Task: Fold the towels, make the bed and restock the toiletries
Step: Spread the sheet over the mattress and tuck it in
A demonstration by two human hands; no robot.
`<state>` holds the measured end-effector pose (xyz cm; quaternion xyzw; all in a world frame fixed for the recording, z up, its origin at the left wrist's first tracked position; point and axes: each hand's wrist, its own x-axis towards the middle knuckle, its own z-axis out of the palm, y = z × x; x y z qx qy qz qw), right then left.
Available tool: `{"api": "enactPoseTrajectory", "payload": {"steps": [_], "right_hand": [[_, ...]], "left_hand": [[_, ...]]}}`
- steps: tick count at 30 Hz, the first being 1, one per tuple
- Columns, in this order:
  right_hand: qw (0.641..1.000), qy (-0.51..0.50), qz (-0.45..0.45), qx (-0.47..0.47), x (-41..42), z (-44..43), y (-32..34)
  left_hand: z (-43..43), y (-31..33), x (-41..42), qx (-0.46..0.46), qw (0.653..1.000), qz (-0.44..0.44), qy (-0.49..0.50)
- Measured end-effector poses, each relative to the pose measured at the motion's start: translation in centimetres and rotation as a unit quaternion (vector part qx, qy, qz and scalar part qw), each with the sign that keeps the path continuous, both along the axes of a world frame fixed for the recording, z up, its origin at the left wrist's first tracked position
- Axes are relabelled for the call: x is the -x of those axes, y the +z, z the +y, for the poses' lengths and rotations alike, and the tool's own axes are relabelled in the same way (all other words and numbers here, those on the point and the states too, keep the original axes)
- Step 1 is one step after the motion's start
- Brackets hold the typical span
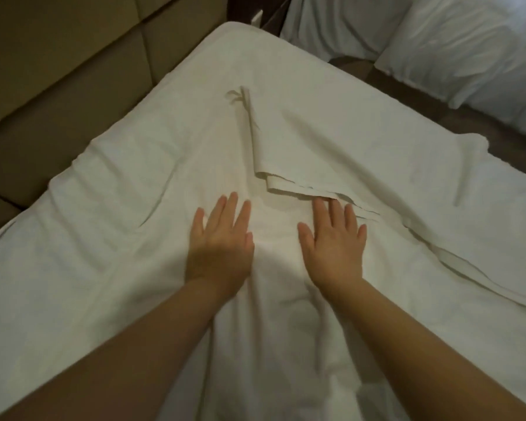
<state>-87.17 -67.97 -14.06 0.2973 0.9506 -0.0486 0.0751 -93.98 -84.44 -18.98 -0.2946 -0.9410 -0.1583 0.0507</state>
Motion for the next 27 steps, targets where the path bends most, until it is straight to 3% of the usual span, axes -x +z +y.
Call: {"api": "enactPoseTrajectory", "payload": {"steps": [5,8,11,13,14,17,19,23,25,27], "right_hand": [[1.0,0.011,0.026,0.005,3.0,3.8,0.2],[0.991,0.081,0.102,-0.035,8.2,6.5,3.7],[0.99,0.04,0.135,0.002,14.6,10.5,8.1],[0.989,0.068,0.128,0.003,16.1,11.2,8.3],[0.99,0.086,0.113,-0.001,15.6,10.7,7.6],[0.998,0.019,0.062,0.018,9.9,7.0,3.9],[0.999,0.045,0.019,0.013,4.5,3.5,2.3],[0.997,0.024,-0.073,0.015,-4.7,0.6,3.0],[0.998,-0.011,-0.057,0.015,-7.7,-0.3,4.8],[0.997,-0.045,0.022,0.064,-10.6,-1.8,7.5]], "left_hand": [[1.1,-0.9,1.5,0.021,1.0,0.013,0.01],[1.7,-1.6,2.0,0.014,0.999,0.022,0.018],[1.7,-2.2,2.3,0.019,0.999,0.015,0.03],[1.8,-2.3,2.5,0.024,0.999,0.014,0.025],[1.9,-2.4,2.5,0.021,0.999,0.018,0.026],[1.8,-2.3,2.4,0.009,0.999,-0.02,0.024],[1.8,-1.5,2.5,0.012,0.999,-0.039,0.02],[0.3,2.3,1.4,0.115,0.984,-0.138,-0.015],[-1.8,4.4,-1.2,0.164,0.974,-0.157,-0.028],[-4.3,7.0,-5.1,0.182,0.97,-0.153,-0.043]]}}
